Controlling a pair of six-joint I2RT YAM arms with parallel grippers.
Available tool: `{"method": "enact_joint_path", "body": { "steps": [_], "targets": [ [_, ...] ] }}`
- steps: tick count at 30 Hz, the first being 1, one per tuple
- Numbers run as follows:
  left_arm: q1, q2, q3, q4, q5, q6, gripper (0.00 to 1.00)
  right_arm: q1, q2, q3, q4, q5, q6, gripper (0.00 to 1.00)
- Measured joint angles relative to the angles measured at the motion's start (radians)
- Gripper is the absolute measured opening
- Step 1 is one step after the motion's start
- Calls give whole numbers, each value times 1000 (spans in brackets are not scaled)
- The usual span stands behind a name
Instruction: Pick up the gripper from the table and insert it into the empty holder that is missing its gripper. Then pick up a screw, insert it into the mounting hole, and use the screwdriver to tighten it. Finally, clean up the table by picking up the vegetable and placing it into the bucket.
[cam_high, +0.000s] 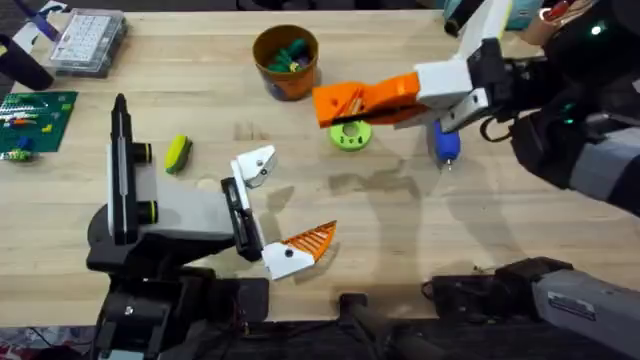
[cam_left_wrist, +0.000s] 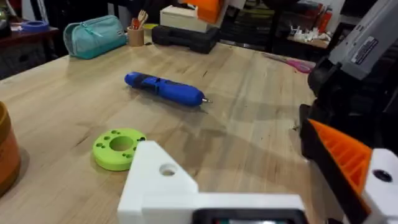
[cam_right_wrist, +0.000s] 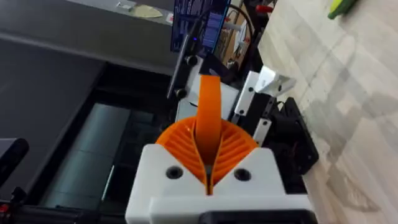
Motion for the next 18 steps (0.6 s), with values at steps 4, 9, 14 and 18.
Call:
{"method": "enact_joint_path", "body": {
  "steps": [4,9,14,18],
  "targets": [
    [0,0,0,0,0,0,991,8,28,-18,2,-2,17,9],
    [0,0,0,0,0,0,991,60,95,-25,39,-23,25,9],
    [0,0,0,0,0,0,991,97,114,-27,42,-50,28,9],
    [0,0,0,0,0,0,991,98,115,-27,43,-53,28,9]
  ]
}}
